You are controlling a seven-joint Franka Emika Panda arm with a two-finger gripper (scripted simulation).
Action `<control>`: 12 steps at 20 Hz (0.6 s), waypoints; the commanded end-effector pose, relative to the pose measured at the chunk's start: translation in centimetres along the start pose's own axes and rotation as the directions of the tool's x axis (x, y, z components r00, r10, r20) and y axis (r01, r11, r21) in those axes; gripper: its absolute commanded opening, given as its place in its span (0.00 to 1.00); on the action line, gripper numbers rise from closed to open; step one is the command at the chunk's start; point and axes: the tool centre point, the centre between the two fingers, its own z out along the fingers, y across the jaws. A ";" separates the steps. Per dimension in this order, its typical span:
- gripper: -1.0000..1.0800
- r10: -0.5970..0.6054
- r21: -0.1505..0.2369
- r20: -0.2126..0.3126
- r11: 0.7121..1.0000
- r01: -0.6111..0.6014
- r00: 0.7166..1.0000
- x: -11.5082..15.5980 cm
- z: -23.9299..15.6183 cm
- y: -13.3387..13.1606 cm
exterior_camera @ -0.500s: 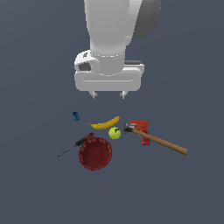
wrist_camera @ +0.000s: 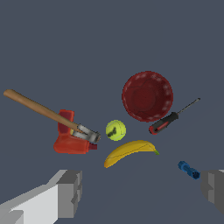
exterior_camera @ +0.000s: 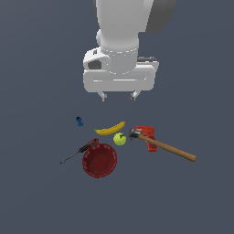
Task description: Pick up a designated object from a clutter of objects.
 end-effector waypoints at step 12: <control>0.96 0.096 0.015 0.003 0.995 -0.096 0.995 1.4 2.3 1.5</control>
